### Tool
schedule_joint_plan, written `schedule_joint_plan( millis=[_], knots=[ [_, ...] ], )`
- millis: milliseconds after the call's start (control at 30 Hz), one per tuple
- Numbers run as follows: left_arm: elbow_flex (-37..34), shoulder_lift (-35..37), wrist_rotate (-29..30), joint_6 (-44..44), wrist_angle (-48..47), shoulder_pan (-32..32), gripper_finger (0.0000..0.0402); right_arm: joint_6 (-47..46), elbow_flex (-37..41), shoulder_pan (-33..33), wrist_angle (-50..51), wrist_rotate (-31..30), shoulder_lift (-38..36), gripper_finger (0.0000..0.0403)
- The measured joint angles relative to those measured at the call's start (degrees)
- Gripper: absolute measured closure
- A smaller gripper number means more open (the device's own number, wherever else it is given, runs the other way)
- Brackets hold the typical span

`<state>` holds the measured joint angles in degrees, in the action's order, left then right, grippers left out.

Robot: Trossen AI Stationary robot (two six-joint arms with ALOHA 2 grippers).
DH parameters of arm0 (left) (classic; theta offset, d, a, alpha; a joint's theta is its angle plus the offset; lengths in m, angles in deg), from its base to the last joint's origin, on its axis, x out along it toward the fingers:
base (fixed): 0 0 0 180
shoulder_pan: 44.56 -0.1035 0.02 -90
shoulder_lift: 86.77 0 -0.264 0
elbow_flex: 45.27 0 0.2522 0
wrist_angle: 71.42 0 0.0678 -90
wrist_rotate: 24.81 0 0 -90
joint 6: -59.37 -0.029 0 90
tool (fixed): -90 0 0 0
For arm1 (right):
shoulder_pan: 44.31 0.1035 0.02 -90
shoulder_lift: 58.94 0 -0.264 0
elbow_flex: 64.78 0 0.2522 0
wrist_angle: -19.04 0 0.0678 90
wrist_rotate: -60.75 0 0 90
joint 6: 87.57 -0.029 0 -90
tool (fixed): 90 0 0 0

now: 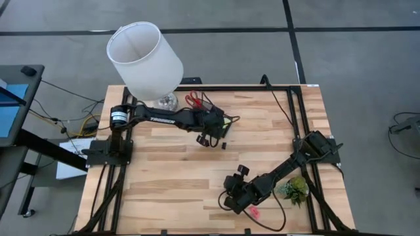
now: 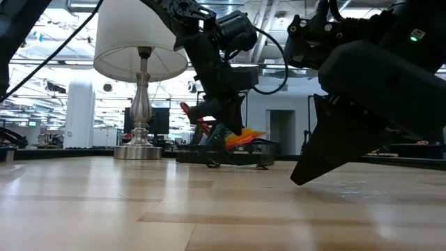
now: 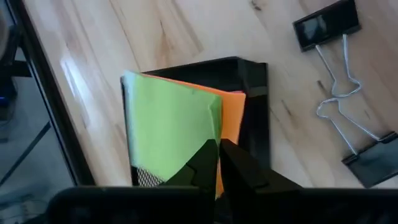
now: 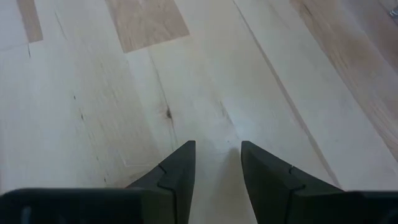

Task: Pick and place office supplies into organizer
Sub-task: Put the green sticky notes into the black desk organizer, then put the pink eraser into the black desk organizer

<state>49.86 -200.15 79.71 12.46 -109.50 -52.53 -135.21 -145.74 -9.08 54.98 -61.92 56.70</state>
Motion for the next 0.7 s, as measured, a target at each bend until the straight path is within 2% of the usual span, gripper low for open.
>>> schedule_joint_plan(
  millis=[500,633,700],
  knots=[
    [0.39,-0.13,11.04,1.31,-2.98,3.04,0.0298,-0.39,0.01,0.13,-0.38,0.04,0.00,0.0281],
    [2.69,0.04,17.07,1.30,-9.06,4.72,0.0290,-0.42,0.00,0.18,-0.37,0.04,-0.02,0.0281],
    [6.36,0.13,17.69,4.52,-14.95,5.74,0.0290,-0.42,0.02,0.35,-0.33,0.04,-0.02,0.0281]
  ],
)
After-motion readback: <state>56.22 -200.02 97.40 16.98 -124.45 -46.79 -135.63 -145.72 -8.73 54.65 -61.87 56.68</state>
